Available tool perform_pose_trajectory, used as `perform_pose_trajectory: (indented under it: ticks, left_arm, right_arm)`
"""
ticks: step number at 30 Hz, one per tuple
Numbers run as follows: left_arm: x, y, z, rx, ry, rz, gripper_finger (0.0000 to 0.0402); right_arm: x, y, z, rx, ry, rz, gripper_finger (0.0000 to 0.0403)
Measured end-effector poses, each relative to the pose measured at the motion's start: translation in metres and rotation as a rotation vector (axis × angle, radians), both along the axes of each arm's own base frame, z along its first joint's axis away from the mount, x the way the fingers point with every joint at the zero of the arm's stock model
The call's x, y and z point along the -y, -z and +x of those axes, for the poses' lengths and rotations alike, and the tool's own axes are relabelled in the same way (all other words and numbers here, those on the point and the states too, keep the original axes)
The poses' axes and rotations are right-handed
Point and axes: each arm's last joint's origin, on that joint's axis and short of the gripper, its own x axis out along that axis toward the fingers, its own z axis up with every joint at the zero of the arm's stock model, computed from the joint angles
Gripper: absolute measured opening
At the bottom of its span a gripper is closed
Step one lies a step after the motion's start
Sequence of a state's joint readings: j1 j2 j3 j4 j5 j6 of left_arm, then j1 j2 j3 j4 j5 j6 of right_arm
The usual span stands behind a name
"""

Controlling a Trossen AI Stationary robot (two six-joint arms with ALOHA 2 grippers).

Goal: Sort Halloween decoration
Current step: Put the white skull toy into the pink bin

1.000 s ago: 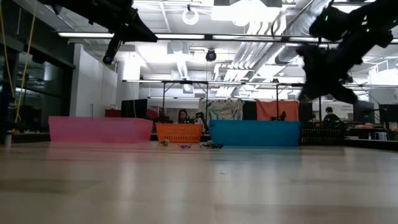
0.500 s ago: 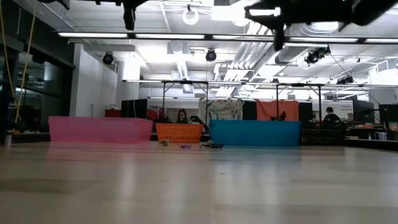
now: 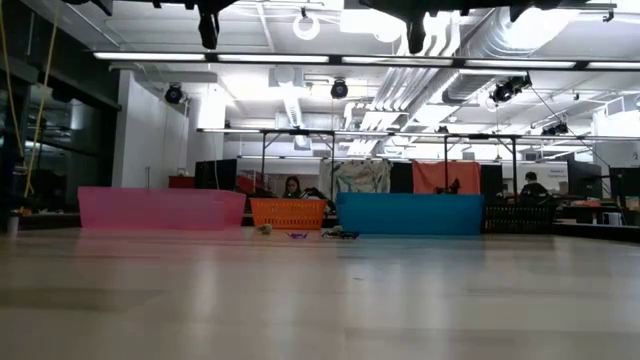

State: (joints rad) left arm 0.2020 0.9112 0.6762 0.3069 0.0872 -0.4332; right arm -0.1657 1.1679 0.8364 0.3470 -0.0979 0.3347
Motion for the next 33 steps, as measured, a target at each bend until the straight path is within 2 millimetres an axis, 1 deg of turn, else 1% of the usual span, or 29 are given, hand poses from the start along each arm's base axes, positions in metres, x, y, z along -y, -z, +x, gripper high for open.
perform_pose_trajectory:
  ticks: [6,8,9,11,14,17,19,21,27,30,33]
  left_arm:
    - [0.000,0.000,0.000,-0.003,-0.001,-0.001,0.0000]
    - [0.000,-0.002,0.000,0.020,-0.006,-0.002,0.0000]
    - [0.000,-0.006,-0.001,0.059,-0.007,-0.006,0.0000]
    - [-0.001,-0.020,-0.007,0.171,-0.015,0.006,0.0000]
    - [-0.001,-0.049,-0.020,0.321,-0.034,0.055,0.0000]
    - [0.001,-0.064,-0.030,0.368,-0.049,0.105,0.0000]
    - [0.002,-0.068,-0.035,0.382,-0.053,0.124,0.0000]
    - [0.003,-0.070,-0.038,0.397,-0.053,0.126,0.0000]
    - [0.003,-0.070,-0.039,0.390,-0.053,0.123,0.0000]
    - [0.003,-0.070,-0.039,0.391,-0.054,0.122,0.0000]
    - [0.003,-0.070,-0.039,0.391,-0.048,0.101,0.0000]
  right_arm:
    - [0.000,-0.001,-0.001,0.005,-0.014,-0.001,0.0048]
    - [0.000,-0.001,0.000,0.003,-0.013,-0.001,0.0048]
    - [0.001,0.001,0.001,-0.001,-0.005,0.002,0.0048]
    - [0.002,0.008,0.008,-0.030,0.014,0.022,0.0048]
    - [0.006,0.030,0.027,-0.089,0.019,0.066,0.0048]
    - [0.011,0.055,0.053,-0.086,0.025,0.096,0.0048]
    - [0.015,0.071,0.074,-0.099,0.027,0.114,0.0048]
    - [0.019,0.081,0.099,-0.104,0.027,0.111,0.0048]
    - [0.035,0.104,0.175,-0.120,0.031,0.016,0.0048]
    - [0.050,0.109,0.210,-0.085,0.048,0.014,0.0048]
    - [0.070,0.118,0.238,-0.063,0.096,0.040,0.0048]
